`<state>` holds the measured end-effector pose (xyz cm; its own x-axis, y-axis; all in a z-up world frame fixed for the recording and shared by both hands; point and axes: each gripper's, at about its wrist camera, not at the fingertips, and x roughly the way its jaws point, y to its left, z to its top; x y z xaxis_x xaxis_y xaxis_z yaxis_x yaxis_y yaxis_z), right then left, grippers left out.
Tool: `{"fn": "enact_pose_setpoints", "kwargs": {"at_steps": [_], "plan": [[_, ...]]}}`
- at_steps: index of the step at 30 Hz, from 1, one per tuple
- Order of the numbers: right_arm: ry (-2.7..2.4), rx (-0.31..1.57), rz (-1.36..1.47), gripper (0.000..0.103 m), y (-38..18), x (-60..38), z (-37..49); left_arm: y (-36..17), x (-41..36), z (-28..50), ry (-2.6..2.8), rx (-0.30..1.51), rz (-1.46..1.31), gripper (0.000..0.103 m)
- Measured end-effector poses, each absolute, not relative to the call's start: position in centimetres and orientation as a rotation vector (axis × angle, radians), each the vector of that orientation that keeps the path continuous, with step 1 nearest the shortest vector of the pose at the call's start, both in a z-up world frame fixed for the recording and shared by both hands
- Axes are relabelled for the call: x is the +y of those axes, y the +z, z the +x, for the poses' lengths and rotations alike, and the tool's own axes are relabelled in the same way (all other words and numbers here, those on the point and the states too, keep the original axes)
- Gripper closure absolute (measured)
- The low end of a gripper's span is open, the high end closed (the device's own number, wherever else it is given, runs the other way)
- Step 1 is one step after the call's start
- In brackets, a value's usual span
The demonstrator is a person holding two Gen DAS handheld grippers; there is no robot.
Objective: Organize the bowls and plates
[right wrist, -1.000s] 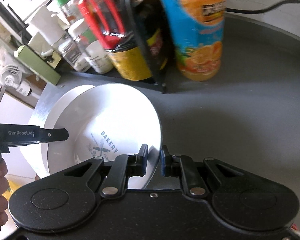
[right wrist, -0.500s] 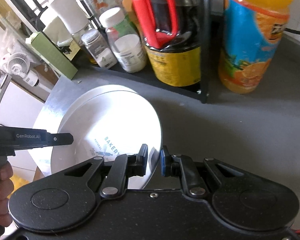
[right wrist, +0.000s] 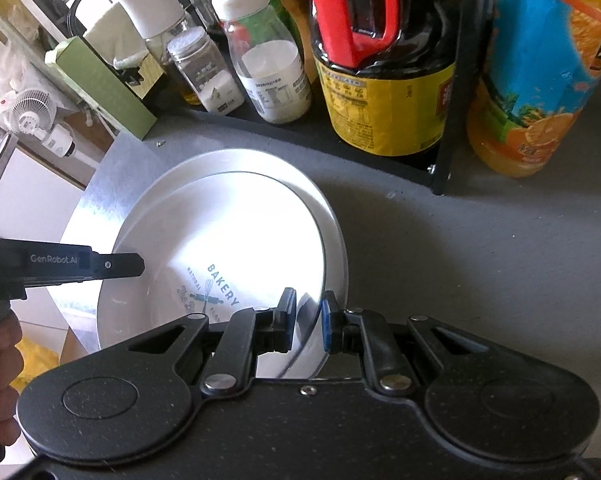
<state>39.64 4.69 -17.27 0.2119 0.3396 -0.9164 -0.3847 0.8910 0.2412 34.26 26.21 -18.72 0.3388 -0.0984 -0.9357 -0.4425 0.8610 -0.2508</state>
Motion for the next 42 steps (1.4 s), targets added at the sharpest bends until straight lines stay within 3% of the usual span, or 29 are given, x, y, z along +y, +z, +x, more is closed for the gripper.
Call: {"fn": "enact_pose_setpoints", "kwargs": {"at_steps": [32,35,38,42], "plan": [[0.463,1.290,-0.018,0.091,-18.1,5.2,39.2,-17.5,26.8,33.5,0.259,1.197,-0.506,0.086],[0.457,1.298,0.001,0.089,-17.9,4.9,39.2,-17.6,26.7,33.5,0.262,1.194,-0.504,0.086],[0.450,1.275,0.024,0.075,-17.0,4.4,39.0,-17.5,26.7,33.5,0.266,1.197,-0.506,0.086],[0.455,1.234,0.036,0.070,-15.6,3.7,38.6,-17.4,26.7,33.5,0.263,1.198,-0.503,0.086]]}}
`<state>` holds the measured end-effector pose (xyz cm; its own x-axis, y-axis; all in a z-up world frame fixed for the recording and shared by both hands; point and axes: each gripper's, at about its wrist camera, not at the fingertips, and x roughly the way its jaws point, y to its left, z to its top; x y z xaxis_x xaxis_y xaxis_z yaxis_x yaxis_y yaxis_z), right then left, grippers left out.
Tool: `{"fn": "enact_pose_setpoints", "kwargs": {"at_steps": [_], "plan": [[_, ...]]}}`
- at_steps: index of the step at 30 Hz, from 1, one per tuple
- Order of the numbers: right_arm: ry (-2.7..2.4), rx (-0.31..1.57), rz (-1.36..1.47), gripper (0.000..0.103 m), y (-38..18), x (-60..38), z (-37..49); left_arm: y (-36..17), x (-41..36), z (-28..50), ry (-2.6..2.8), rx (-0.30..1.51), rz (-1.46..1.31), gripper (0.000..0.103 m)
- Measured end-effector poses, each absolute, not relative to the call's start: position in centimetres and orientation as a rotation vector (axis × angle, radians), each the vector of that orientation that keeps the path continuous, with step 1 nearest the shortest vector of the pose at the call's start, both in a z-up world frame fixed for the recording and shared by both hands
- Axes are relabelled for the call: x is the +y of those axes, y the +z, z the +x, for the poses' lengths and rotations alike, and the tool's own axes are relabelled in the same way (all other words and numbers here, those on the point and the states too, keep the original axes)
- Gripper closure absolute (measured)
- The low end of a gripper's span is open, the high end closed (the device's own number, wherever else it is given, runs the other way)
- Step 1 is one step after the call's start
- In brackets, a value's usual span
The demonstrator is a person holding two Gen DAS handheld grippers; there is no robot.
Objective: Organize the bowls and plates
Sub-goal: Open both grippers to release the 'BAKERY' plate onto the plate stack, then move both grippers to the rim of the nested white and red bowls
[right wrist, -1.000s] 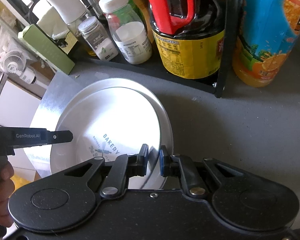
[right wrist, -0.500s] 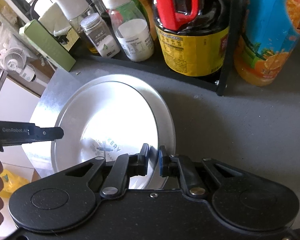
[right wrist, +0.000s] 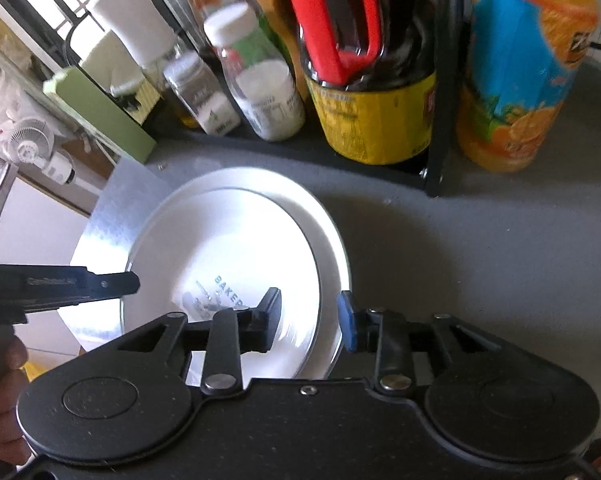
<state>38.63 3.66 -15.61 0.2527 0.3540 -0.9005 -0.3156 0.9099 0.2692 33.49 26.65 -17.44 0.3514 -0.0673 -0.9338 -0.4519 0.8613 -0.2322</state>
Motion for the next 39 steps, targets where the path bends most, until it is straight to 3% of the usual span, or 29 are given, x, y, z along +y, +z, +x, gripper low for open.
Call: {"fn": "enact_pose_setpoints", "kwargs": {"at_steps": [4,6,10,15,17,20,28,39], "plan": [[0.443,1.220,0.097,0.051,-14.5,2.0,38.2,-17.3,26.5,33.5,0.253,1.199,-0.495,0.078],[0.441,1.205,0.125,0.048,-13.9,1.1,37.8,-16.9,26.3,33.5,0.239,1.188,-0.476,0.073],[0.424,1.184,0.185,0.031,-12.7,-0.7,36.8,-16.1,25.9,33.5,0.196,1.182,-0.419,0.049],[0.407,1.133,0.228,0.011,-11.0,-2.7,34.9,-14.9,25.4,33.3,0.101,1.167,-0.372,0.042],[0.389,1.105,0.241,0.005,-10.3,-3.4,34.1,-14.3,25.3,33.1,0.075,1.152,-0.368,0.033],[0.344,1.062,0.268,0.001,-9.2,-4.7,33.0,-13.2,25.2,33.1,0.049,1.130,-0.354,0.024],[0.273,0.963,0.353,0.000,-6.8,-9.4,30.5,-9.8,24.5,33.9,-0.055,1.091,-0.322,0.010],[0.260,0.891,0.362,0.000,-5.2,-16.1,27.5,-6.4,18.4,32.2,-0.070,1.004,-0.318,0.007]]}}
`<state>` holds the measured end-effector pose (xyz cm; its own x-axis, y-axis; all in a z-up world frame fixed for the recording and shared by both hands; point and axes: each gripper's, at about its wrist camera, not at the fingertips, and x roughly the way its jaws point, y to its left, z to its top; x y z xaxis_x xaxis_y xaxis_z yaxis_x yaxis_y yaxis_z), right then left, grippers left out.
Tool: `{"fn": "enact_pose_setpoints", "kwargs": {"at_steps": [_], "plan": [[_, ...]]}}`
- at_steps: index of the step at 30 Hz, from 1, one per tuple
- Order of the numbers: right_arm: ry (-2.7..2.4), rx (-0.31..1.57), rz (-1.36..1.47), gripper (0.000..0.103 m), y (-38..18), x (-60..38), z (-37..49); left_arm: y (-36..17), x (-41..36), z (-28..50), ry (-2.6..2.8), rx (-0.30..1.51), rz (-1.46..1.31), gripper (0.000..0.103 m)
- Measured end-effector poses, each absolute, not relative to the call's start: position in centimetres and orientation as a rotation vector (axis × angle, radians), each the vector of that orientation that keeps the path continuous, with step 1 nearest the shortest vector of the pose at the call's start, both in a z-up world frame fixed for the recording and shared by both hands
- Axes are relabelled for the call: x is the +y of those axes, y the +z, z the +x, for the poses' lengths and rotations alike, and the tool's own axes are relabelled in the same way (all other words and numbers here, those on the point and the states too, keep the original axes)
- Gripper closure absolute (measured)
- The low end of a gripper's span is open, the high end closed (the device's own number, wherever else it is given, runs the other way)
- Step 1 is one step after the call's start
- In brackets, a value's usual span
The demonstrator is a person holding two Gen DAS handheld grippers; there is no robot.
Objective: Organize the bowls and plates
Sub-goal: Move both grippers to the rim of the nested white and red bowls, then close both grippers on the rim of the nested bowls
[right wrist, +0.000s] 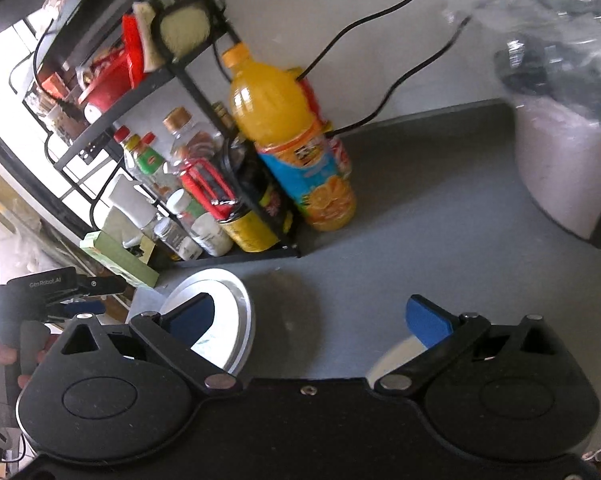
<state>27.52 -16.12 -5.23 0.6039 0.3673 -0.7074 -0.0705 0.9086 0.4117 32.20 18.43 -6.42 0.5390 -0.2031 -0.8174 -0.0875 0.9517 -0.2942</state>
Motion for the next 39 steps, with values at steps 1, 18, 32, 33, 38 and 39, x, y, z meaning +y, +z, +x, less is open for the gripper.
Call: {"fn": "enact_pose_setpoints", "kwargs": {"at_steps": [1,18,32,33,38,39], "plan": [[0.263,0.888,0.364,0.000,-5.0,-16.9,27.2,-6.3,17.7,32.0,-0.075,0.999,-0.320,0.007],[0.224,0.966,0.364,0.000,-7.1,-26.6,22.7,-7.4,3.8,27.8,-0.136,1.016,-0.218,0.008],[0.230,1.074,0.351,0.025,-11.4,-28.6,21.7,-11.7,-1.7,26.0,-0.147,1.100,-0.253,0.029],[0.232,1.084,0.356,0.027,-11.7,-28.7,21.8,-12.2,-1.9,25.9,-0.145,1.106,-0.261,0.031],[0.254,1.119,0.360,0.036,-12.5,-28.5,22.1,-13.8,-2.9,25.6,-0.152,1.145,-0.301,0.049],[0.260,1.125,0.363,0.037,-12.7,-28.5,22.2,-14.0,-3.0,25.5,-0.151,1.152,-0.315,0.050]]}}
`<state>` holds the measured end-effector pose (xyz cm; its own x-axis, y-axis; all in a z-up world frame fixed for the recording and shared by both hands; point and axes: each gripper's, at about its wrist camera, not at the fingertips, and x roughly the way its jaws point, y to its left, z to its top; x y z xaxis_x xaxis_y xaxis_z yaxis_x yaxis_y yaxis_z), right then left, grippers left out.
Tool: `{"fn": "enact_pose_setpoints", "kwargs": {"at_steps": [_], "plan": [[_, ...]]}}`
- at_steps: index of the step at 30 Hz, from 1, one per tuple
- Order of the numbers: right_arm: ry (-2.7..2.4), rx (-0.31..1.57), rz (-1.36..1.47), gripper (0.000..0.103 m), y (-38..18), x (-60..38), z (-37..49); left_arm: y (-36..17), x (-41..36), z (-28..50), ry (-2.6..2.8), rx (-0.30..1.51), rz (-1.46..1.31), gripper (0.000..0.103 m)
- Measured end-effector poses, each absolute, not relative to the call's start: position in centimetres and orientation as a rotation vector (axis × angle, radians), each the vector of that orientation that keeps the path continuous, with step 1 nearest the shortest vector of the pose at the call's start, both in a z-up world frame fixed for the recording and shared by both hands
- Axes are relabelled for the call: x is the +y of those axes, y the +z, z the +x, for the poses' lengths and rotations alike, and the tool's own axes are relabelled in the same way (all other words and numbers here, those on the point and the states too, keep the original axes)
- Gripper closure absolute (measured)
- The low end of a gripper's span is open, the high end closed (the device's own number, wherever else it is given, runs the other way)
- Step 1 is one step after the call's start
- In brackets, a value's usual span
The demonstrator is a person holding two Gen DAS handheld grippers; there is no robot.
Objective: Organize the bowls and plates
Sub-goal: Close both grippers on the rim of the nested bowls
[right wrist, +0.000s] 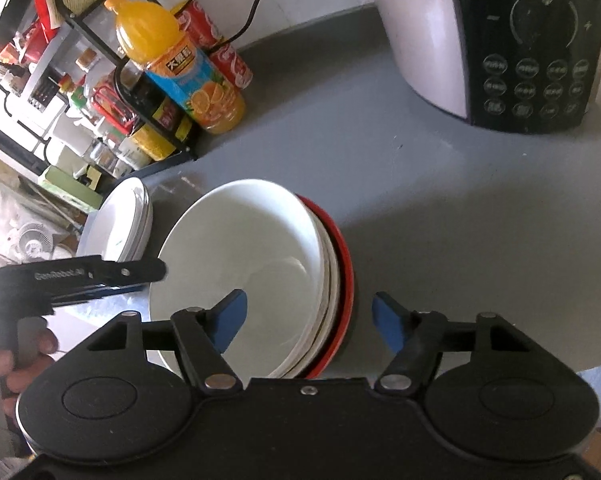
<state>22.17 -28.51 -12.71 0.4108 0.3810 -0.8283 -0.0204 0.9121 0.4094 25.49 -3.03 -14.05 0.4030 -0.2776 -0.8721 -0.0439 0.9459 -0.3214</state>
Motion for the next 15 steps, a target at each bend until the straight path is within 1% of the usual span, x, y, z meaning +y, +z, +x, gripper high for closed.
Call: {"fn": "enact_pose_setpoints", "kwargs": {"at_steps": [1,3,4,5,7,9,12,14,15], "plan": [[0.263,1.134,0.361,0.040,-12.9,-28.4,22.3,-14.3,-3.1,25.5,-0.147,1.159,-0.324,0.053],[0.264,1.150,0.353,0.049,-13.4,-28.3,22.6,-14.9,-3.3,25.3,-0.135,1.176,-0.343,0.058],[0.257,1.154,0.353,0.057,-13.6,-28.2,22.7,-15.2,-3.2,25.3,-0.133,1.188,-0.359,0.062],[0.246,1.165,0.355,0.063,-13.9,-28.2,22.8,-15.6,-3.2,25.3,-0.132,1.204,-0.383,0.065],[0.232,1.194,0.366,0.065,-14.6,-28.2,23.1,-16.4,-2.9,25.5,-0.124,1.235,-0.431,0.069],[0.220,1.210,0.383,0.067,-15.0,-28.2,23.2,-17.0,-2.6,25.7,-0.116,1.253,-0.482,0.069],[0.208,1.221,0.380,0.068,-15.2,-28.0,23.2,-17.4,-2.5,26.1,-0.113,1.271,-0.534,0.075],[0.198,1.220,0.376,0.072,-15.2,-27.9,23.3,-17.6,-2.5,26.3,-0.119,1.277,-0.548,0.078],[0.194,1.213,0.366,0.072,-15.2,-27.8,23.2,-17.7,-2.4,26.3,-0.118,1.282,-0.553,0.078]]}}
